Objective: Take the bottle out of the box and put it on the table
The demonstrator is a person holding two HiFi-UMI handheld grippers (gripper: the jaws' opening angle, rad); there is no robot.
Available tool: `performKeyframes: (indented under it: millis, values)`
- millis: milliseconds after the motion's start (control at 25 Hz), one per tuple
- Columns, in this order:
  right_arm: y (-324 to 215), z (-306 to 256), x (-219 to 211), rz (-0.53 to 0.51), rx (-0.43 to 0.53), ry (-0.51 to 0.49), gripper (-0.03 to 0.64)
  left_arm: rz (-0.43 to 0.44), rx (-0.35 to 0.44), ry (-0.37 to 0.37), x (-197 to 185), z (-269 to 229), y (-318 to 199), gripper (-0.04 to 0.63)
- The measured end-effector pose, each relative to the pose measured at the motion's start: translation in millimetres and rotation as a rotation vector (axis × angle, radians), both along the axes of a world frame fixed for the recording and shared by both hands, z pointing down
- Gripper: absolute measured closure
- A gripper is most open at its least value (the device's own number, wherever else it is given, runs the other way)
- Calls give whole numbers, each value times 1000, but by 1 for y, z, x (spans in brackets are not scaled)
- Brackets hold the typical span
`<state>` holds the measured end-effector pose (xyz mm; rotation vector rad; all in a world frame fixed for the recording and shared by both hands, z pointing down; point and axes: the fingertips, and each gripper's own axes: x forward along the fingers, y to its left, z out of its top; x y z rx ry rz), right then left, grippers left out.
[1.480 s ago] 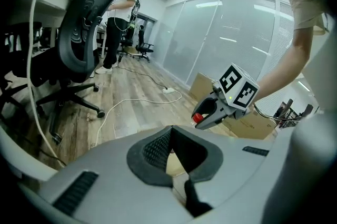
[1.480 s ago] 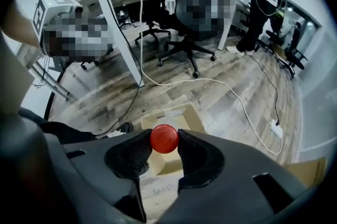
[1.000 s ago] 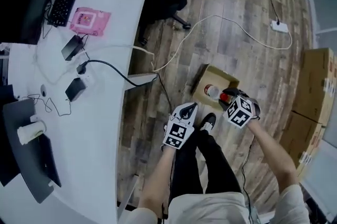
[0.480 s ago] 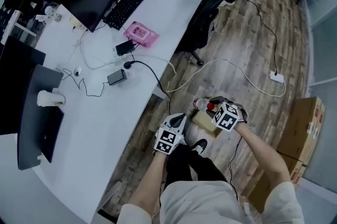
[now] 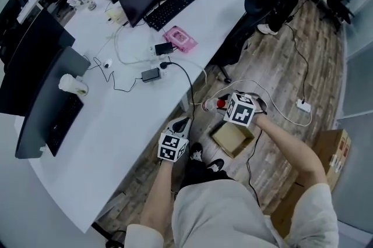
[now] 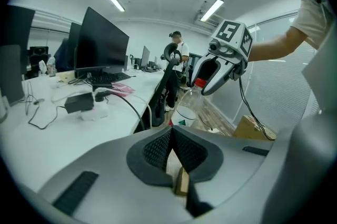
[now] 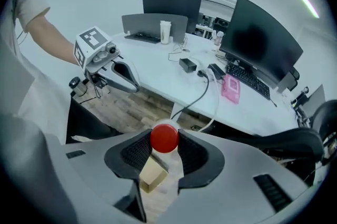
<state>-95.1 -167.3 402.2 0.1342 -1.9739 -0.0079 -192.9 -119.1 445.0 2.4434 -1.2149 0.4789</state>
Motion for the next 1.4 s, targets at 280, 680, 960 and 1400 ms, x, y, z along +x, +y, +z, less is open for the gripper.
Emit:
performKeyframes:
  millis: [280,680,960,1400]
  values:
    - [-4,-72,-72,-119,-9,-23,436,-129,41,21,-67,-43,-1,581]
    - [-4,-93,-208,-304,26,-38,436,-339,68,68,-167,-49,14,581]
    - [14,-77,-299,-427,5,-23,436,-482,55,80,-238,-28,43,581]
    - [64,-64,-392,-706,-20,66,436,-723,73,80,-339,-29,94,581]
